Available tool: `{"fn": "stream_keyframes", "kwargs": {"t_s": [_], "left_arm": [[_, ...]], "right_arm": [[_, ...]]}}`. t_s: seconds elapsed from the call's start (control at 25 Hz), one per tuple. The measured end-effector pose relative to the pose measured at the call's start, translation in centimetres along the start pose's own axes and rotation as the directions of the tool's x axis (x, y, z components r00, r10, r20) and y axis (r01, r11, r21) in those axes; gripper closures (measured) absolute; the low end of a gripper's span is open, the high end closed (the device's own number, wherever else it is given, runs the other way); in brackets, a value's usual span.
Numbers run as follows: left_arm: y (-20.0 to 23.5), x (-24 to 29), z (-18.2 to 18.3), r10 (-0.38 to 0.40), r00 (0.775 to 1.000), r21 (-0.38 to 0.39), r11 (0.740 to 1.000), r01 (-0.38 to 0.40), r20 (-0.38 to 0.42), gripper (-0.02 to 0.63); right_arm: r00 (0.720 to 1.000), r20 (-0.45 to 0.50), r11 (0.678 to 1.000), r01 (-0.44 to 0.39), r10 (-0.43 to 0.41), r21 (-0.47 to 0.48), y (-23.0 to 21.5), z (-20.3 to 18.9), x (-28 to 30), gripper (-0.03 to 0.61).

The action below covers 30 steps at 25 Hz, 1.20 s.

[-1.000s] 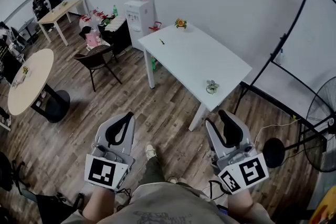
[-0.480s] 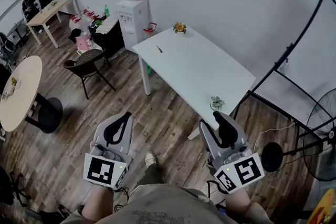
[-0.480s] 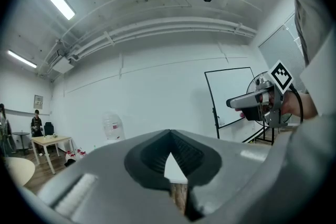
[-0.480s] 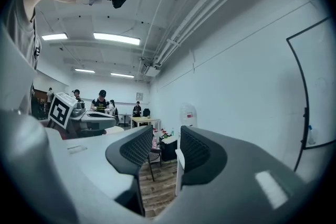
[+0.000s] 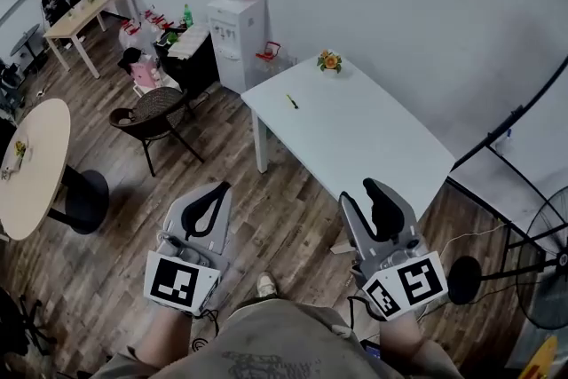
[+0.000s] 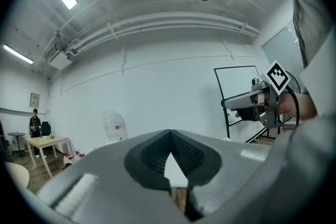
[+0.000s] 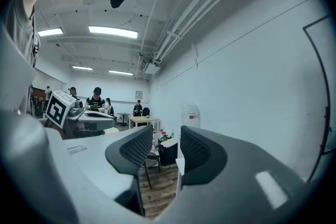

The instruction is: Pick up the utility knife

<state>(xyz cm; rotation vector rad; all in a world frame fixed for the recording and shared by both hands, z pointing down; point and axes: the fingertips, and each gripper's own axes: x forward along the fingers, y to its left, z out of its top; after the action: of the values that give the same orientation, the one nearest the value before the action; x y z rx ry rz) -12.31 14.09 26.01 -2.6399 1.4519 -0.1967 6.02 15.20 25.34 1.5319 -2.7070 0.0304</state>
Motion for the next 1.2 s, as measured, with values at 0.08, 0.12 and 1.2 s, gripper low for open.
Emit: {"fn": "stream_keyframes", "kwargs": {"t_s": [0.08,0.12,1.2], "left_arm": [[2.0,0.9,-0.4,0.002,1.0,0.009,1.0,-0.002,-0.001,0.613],[2.9,1.4,-0.5,0.004,1.0,0.014,1.0,-0.004,0.003,0.613],[17.4,20.4,-7.4,-0.015,0.995,-0.015,1.0,0.014,-0.096,0.613]], "right_arm": [[1.0,0.0,1.0,-0.007,0.007,-0.003,0.1,0.1,2.5,0.399],[1.0,-0.002,1.0,-0.012,0.012,-0.004,0.1,0.1,3.7,0.399],[0.991,-0.132,0.999,0.023,-0.019,0.028,-12.2,-6.5,26.9,0.396]]}}
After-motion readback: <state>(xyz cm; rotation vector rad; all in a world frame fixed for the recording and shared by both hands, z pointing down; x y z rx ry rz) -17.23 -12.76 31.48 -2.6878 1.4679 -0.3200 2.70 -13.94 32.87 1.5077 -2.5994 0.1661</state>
